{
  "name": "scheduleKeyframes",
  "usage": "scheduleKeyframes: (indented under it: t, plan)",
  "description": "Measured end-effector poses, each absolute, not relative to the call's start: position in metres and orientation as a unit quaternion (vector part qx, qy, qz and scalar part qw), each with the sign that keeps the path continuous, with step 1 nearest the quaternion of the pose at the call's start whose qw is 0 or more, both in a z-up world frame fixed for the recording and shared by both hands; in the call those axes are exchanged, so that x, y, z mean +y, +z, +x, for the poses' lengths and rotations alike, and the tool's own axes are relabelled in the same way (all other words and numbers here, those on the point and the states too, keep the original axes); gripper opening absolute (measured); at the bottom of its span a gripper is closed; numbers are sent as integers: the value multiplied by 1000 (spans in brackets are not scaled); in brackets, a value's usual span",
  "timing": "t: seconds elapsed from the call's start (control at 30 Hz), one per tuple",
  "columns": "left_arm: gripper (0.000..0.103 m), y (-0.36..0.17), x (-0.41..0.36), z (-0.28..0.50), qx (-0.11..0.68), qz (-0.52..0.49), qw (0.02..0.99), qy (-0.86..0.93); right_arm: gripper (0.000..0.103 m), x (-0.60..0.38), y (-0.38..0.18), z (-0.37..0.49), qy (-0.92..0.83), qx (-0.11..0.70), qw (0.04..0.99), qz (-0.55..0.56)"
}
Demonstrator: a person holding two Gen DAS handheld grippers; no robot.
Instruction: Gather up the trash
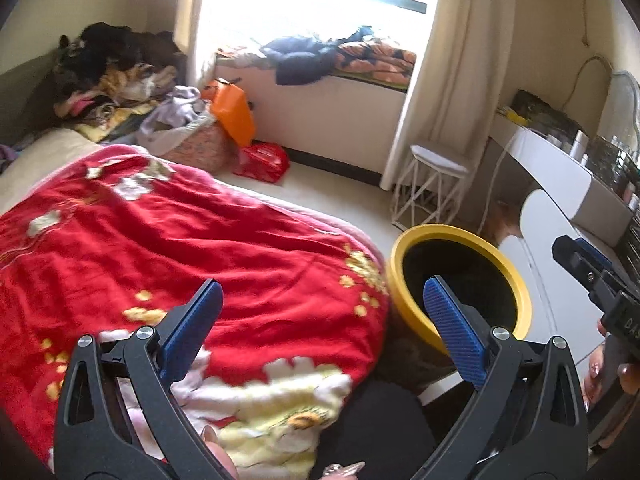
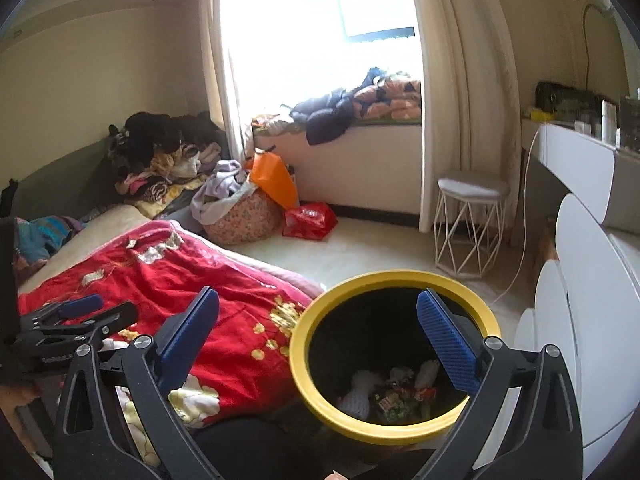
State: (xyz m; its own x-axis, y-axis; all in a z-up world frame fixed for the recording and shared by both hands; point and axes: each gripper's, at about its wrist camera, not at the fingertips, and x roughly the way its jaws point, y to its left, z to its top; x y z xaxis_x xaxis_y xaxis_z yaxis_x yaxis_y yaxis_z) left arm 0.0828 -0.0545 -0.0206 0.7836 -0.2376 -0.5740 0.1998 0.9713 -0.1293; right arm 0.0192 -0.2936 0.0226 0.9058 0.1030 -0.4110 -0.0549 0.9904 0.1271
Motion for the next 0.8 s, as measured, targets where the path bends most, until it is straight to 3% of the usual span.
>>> scheduleKeyframes:
  t: [0.53,0.8]
  plan:
    - [93,-13,-12,11,211,-26,976,-48,97,-256,17,-41,7,64,998,20]
    - [93,-14,-13,5,200,-19,978,-56,97,-254,6,-44,10,61,998,17]
